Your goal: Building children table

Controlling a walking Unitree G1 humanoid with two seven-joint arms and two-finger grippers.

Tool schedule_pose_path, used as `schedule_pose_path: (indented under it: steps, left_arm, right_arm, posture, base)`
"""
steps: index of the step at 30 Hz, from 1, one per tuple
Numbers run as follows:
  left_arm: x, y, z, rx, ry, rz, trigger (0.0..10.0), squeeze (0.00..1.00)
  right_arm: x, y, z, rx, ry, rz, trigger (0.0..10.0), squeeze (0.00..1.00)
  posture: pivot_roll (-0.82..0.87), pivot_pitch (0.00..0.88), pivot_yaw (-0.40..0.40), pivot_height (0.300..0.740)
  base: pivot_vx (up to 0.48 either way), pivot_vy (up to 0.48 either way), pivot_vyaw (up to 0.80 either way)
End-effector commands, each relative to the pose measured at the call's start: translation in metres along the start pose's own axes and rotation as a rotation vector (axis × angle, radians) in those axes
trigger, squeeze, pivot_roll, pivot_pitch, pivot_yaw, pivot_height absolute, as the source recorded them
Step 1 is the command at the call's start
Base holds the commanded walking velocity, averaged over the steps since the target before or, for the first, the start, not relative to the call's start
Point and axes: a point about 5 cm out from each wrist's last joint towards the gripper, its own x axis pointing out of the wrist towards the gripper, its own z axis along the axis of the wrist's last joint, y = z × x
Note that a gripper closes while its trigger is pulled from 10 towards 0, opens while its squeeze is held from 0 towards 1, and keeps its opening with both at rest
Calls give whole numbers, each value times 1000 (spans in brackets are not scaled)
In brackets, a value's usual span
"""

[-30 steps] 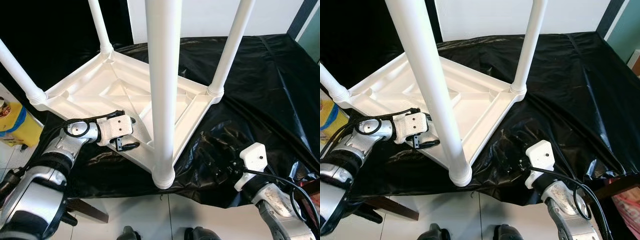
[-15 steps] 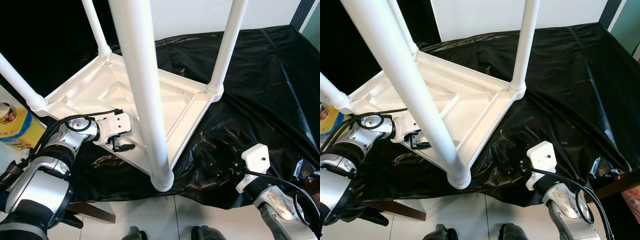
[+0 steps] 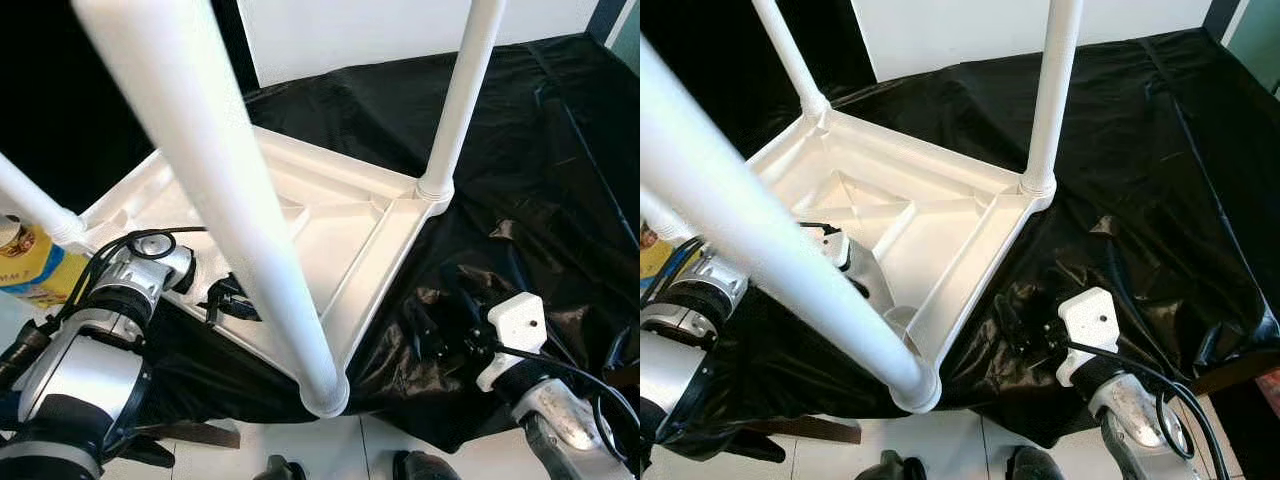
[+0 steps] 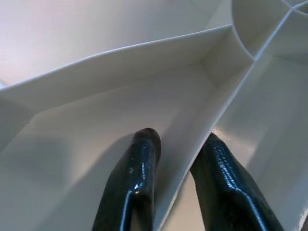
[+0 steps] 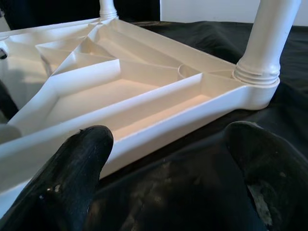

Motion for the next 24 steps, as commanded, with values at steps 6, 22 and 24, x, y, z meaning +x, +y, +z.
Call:
schedule_pose_path:
  steps: [6,22,24]
  left_arm:
    - [7,-3,-13,-147,-172,133,0,0]
    - [-7,17,13,-200,-488,459,0,0]
    - [4,18,25,-194,-553,487,10000,0]
  right_arm:
    - [10,0,-3,11,-2,-20,10000,0]
    - [28,1,-1,29,-46,-67,10000,0]
    - [30,-2,-3,30,-46,-97,10000,0]
  posture:
    - [-87,154,93,740]
    - [-79,112,91,740]
    - [-77,105,83,740]
  base:
    - [0,0,0]
    - [0,0,0]
    - [0,0,0]
